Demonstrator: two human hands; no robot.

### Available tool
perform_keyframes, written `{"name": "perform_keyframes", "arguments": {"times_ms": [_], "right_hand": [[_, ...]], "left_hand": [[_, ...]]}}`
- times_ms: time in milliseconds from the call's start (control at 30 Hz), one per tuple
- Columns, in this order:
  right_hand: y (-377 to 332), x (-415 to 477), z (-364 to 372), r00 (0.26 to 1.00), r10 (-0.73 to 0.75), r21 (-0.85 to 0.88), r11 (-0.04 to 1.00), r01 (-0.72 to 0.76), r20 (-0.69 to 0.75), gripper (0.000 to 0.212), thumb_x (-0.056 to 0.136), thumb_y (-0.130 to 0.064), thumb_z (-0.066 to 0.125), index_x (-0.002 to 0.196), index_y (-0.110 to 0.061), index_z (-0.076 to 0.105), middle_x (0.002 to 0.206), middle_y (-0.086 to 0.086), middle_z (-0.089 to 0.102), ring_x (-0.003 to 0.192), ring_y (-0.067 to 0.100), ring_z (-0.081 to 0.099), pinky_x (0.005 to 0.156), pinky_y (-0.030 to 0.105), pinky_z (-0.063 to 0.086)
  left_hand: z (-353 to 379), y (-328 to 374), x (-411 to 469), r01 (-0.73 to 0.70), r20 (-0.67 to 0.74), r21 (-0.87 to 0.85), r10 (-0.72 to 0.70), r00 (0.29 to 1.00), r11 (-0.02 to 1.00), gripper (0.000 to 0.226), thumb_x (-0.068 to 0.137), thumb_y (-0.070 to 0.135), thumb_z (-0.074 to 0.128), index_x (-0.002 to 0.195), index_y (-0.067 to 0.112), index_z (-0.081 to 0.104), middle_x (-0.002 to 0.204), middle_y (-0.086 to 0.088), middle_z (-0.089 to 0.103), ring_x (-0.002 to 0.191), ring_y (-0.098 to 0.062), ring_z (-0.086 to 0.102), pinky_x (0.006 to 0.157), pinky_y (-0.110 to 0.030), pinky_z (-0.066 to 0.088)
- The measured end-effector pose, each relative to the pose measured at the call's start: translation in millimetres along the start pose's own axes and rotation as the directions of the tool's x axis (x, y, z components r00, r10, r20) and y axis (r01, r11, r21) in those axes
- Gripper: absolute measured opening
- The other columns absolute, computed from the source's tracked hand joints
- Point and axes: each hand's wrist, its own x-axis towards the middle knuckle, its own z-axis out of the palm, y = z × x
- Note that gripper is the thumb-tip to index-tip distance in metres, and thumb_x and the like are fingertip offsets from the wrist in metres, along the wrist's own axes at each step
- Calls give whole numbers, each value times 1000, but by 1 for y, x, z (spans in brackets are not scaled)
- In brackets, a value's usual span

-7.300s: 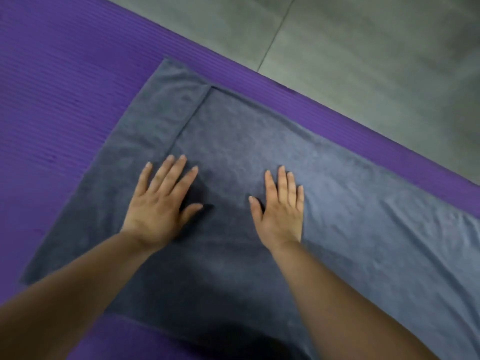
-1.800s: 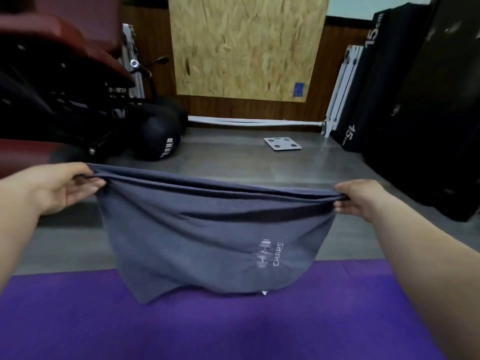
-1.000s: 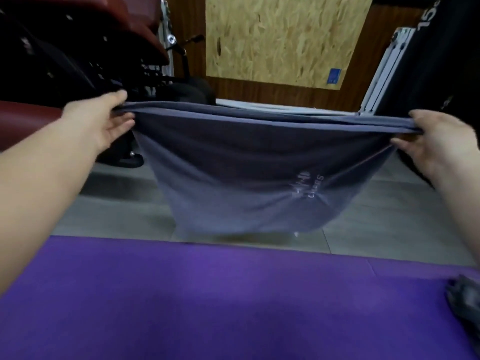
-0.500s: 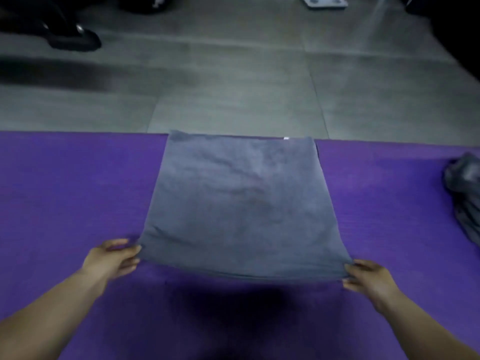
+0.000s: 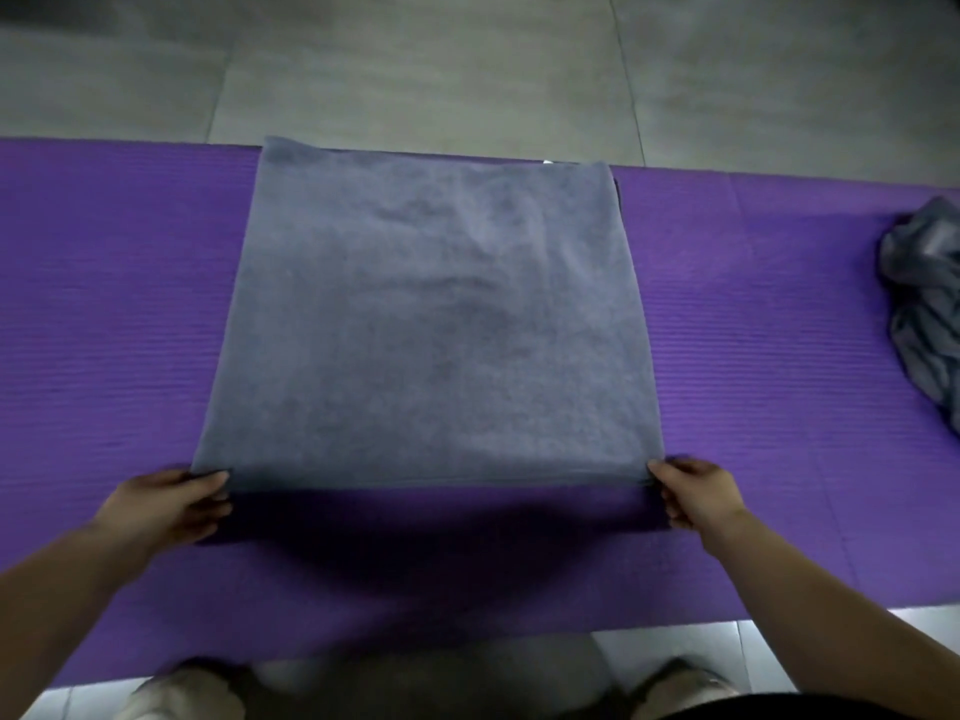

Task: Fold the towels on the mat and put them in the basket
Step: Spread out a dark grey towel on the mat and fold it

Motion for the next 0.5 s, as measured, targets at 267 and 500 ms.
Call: {"name": "perform_keyframes", "arguments": {"times_ms": [267, 500], "right_hand": [[-6, -10, -20, 988, 60, -532, 846, 25, 143, 36, 86, -6, 56, 53, -9, 44, 31, 0, 34, 37, 15, 32, 28, 13, 23], [25, -22, -18, 998, 23, -586, 810, 21, 67, 33, 85, -11, 60, 56, -8, 45, 47, 6, 47, 49, 16, 41, 39, 21, 31]], "left_hand": [[-32, -20, 13, 82, 23, 250, -91, 996, 965, 19, 87, -7, 49, 71, -2, 58, 41, -11, 60, 34, -22, 55, 35, -22, 45], [-19, -40, 2, 26, -76, 702, 38, 996, 711, 38, 68, 26, 80, 49, 3, 56, 39, -12, 51, 37, -22, 51, 41, -23, 37]]}}
